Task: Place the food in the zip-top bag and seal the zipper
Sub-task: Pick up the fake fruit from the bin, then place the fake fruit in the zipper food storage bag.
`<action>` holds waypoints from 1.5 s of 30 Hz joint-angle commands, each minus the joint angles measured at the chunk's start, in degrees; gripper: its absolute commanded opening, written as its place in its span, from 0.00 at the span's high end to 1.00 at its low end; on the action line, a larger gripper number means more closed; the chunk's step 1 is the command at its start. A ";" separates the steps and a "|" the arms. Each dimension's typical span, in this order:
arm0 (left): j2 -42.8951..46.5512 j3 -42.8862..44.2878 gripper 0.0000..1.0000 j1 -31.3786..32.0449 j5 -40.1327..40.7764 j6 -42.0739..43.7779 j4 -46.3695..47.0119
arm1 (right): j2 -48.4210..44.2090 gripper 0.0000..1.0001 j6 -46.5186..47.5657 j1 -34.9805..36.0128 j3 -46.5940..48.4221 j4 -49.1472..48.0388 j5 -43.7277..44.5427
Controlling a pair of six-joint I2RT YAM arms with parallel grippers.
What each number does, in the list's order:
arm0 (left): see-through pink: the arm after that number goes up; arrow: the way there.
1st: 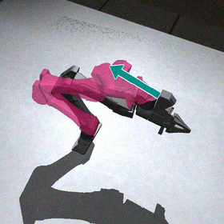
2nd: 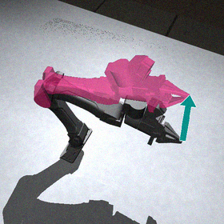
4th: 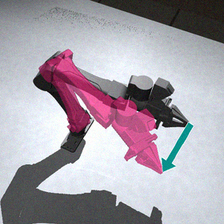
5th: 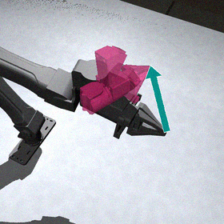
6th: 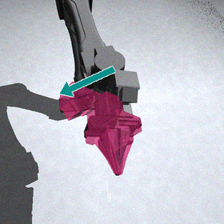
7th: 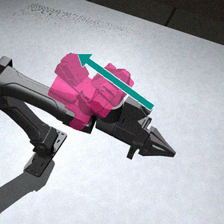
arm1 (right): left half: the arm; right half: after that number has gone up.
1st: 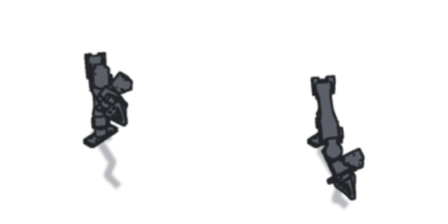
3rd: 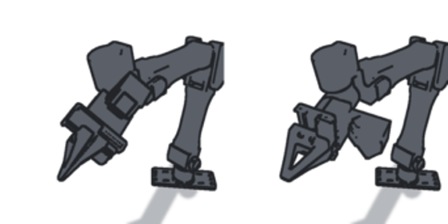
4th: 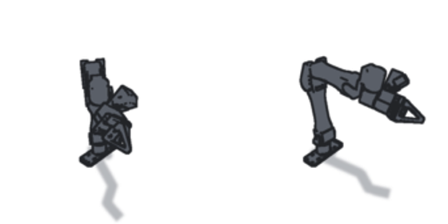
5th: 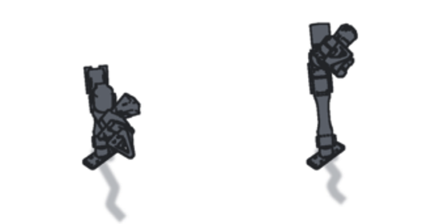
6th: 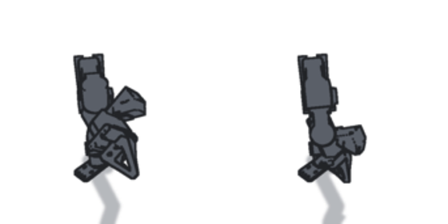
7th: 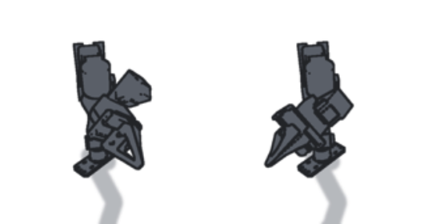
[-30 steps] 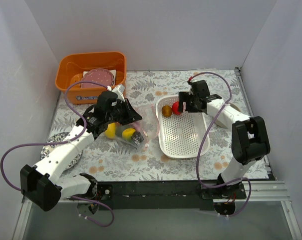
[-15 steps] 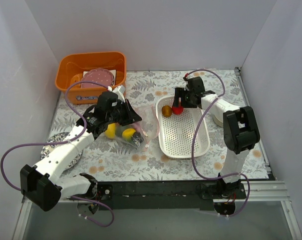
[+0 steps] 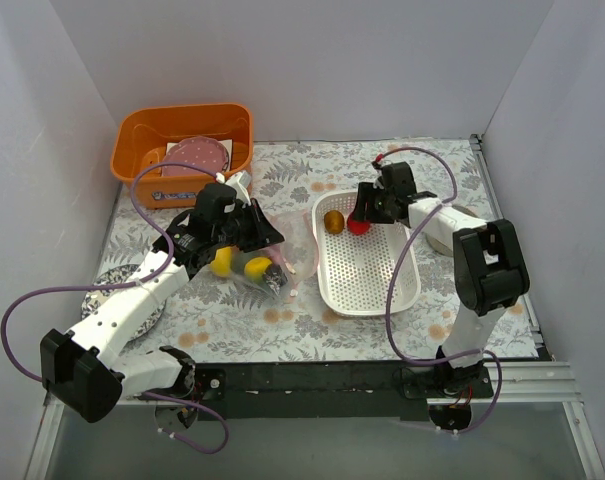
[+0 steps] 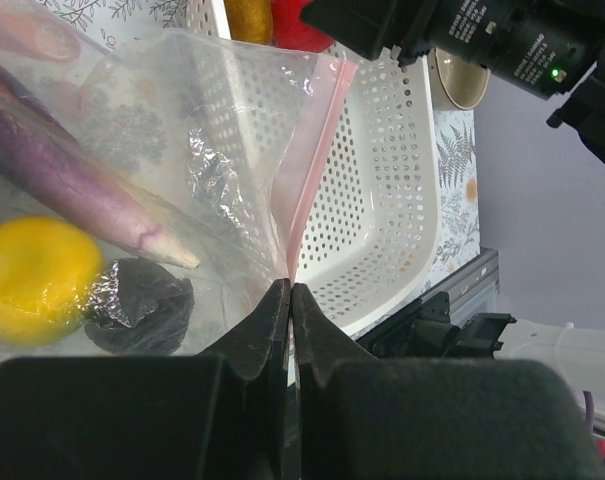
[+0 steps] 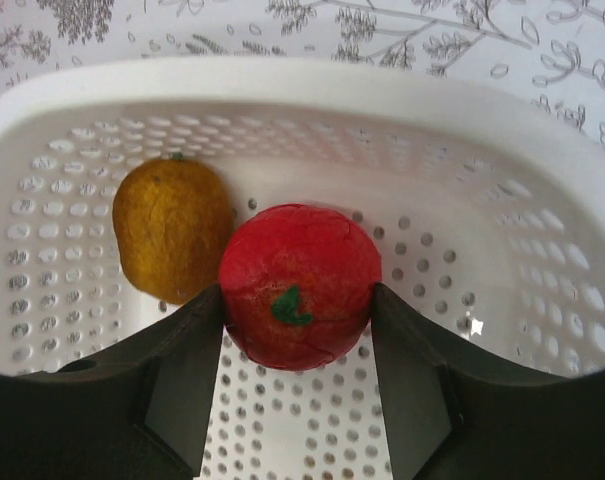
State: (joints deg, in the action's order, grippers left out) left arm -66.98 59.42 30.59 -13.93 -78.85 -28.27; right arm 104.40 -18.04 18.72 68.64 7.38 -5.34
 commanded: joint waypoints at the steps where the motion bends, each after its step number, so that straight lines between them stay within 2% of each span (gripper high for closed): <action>1: 0.97 0.70 1.00 0.17 -0.13 0.36 -0.21 | -7.71 0.64 -0.50 -0.26 -6.30 -1.66 -1.86; 10: -0.16 -0.09 1.00 0.17 -1.53 -0.52 1.55 | -24.14 0.72 -2.52 -0.18 -17.92 -2.19 -8.97; 15: -2.63 0.70 1.00 0.17 -2.41 -0.52 2.52 | -33.54 0.72 -5.59 -0.09 -21.62 -2.37 -12.13; 21: -4.21 1.66 1.00 0.17 -3.03 -1.57 3.75 | -38.91 0.70 -9.63 1.84 -23.20 -4.64 -18.37; 31: -5.62 2.11 1.00 0.17 -4.44 -1.92 4.19 | -39.71 0.68 -10.17 9.48 -22.33 -8.52 -22.16; 45: -5.53 2.37 1.00 0.17 -6.37 -2.01 5.16 | -31.81 0.65 -7.79 16.60 -18.11 -8.96 -21.03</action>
State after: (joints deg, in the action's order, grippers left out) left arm -73.52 59.88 30.61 -18.48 -81.06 -24.34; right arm 70.78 -26.59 33.61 47.35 1.32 -26.35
